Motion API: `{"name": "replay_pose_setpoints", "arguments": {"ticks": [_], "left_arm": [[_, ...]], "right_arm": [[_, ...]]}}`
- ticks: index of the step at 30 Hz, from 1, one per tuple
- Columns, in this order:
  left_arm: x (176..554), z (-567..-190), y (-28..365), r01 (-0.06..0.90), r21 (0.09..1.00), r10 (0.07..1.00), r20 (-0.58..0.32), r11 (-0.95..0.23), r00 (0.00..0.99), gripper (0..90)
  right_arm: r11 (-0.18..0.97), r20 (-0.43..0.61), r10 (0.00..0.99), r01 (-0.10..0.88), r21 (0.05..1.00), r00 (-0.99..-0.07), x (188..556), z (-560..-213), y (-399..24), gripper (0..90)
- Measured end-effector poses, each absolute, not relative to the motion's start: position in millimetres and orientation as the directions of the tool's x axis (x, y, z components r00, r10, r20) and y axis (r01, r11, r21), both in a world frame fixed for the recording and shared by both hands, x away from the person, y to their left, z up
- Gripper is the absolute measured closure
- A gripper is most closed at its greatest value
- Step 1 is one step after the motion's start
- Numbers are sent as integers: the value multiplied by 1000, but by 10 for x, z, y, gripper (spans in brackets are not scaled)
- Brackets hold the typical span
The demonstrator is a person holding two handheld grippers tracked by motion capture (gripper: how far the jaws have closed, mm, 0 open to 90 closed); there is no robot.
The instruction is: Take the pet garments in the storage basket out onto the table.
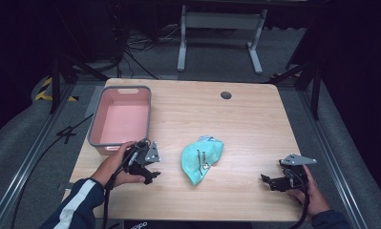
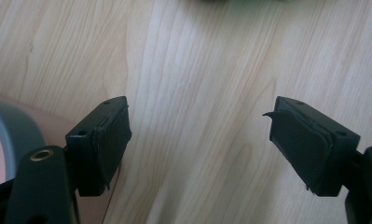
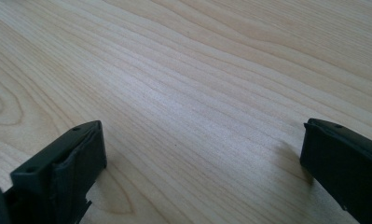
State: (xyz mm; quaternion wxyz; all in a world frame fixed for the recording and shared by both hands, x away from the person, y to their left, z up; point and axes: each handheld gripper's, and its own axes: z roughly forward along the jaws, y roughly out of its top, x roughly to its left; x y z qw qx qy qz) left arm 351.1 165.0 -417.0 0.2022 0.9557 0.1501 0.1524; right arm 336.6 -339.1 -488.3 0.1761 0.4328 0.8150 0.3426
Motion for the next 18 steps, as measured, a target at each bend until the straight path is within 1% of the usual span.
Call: {"name": "replay_pose_setpoints", "arguments": {"ticks": [9, 12, 16, 18], "left_arm": [[3423, -4295, 2002, 264, 414, 382, 234, -871, 894, 206], [3392, -4323, 2130, 286, 421, 404, 222, -861, 888, 205], [3345, -4369, 2288, 301, 431, 426, 229, -851, 875, 200], [3333, -4390, 2370, 325, 438, 448, 212, -838, 868, 197]], "right_arm": [[391, 9, 826, 585, 711, -563, 3366, -4883, -3391, 5], [391, 9, 826, 585, 711, -563, 3366, -4883, -3391, 5], [391, 9, 826, 585, 711, -563, 3366, -4883, -3391, 5], [391, 9, 826, 585, 711, -563, 3366, -4883, -3391, 5]]}}
